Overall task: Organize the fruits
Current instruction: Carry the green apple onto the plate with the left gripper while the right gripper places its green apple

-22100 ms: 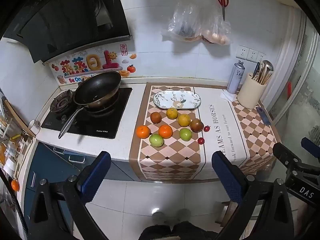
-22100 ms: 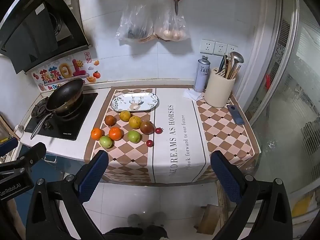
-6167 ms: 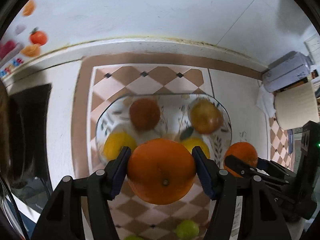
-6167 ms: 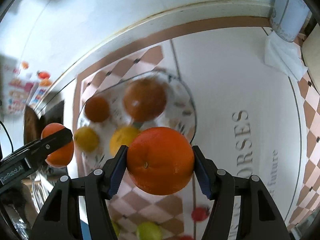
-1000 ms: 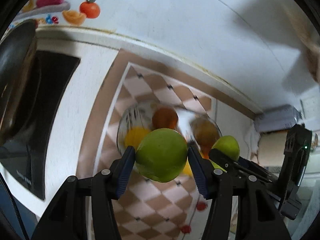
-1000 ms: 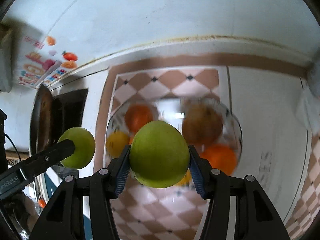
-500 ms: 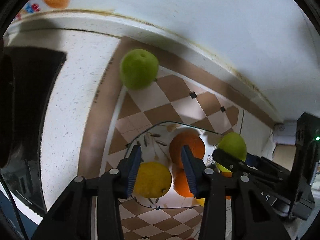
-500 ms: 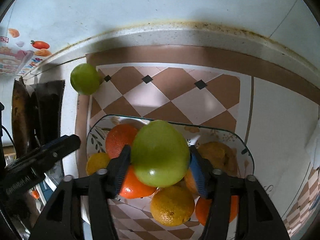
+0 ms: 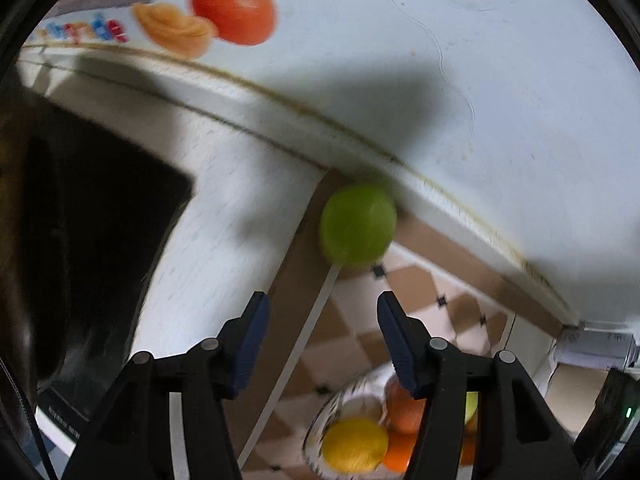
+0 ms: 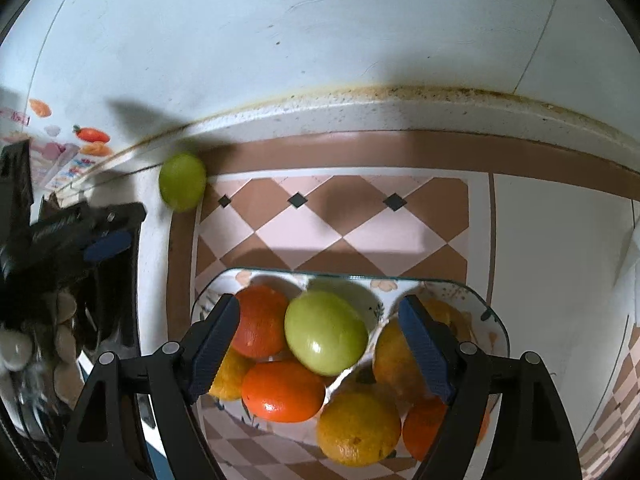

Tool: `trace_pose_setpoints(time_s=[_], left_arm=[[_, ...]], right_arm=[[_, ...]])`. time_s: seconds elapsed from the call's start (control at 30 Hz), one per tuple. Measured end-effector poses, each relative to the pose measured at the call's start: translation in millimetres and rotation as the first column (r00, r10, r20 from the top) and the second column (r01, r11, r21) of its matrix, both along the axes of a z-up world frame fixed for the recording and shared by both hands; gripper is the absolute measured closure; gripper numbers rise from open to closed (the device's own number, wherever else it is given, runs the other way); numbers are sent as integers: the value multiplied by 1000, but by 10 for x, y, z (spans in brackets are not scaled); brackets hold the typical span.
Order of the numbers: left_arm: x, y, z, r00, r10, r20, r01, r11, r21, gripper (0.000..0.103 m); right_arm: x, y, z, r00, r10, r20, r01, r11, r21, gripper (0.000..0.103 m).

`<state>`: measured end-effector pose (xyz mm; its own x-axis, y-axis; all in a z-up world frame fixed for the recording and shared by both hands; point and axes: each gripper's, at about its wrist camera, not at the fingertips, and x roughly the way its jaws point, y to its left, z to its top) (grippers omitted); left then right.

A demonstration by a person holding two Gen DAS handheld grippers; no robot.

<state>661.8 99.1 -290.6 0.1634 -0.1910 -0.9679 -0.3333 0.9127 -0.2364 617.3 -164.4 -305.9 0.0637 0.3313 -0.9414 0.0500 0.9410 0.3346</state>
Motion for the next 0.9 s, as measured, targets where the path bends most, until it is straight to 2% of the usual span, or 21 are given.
trace_pose_setpoints(time_s=[0.1, 0.17, 0.23, 0.37, 0.5, 0.67, 0.77, 0.9], left_arm=[[190, -73, -94, 1000, -19, 13, 19, 1000, 16, 49], [304, -142, -207, 999, -53, -7, 53, 997, 47, 47], [380, -200, -264, 996, -84, -8, 84, 996, 27, 41], [519, -342, -286, 988, -152, 1, 151, 987, 50, 41], [545, -513, -350, 970, -242, -3, 242, 969, 47, 47], [505, -598, -310, 966, -257, 18, 255, 963, 84, 50], [335, -597, -223, 966, -257, 38, 255, 965, 55, 50], [-28, -510, -24, 968, -247, 55, 249, 968, -35, 50]], right_arm=[[49, -5, -42, 1000, -19, 5, 19, 1000, -7, 19], [78, -23, -63, 1000, -30, 2, 30, 1000, -6, 19], [96, -41, -64, 999, -34, 5, 34, 999, -12, 19], [110, -99, -58, 999, -44, 9, 45, 999, -23, 19], [109, -184, -61, 998, -61, 7, 61, 998, -34, 19], [66, -266, -65, 997, -72, 9, 73, 996, -45, 19], [4, -310, -21, 997, -75, 17, 76, 996, -39, 19], [-123, -362, 59, 997, -68, 28, 68, 997, -24, 19]])
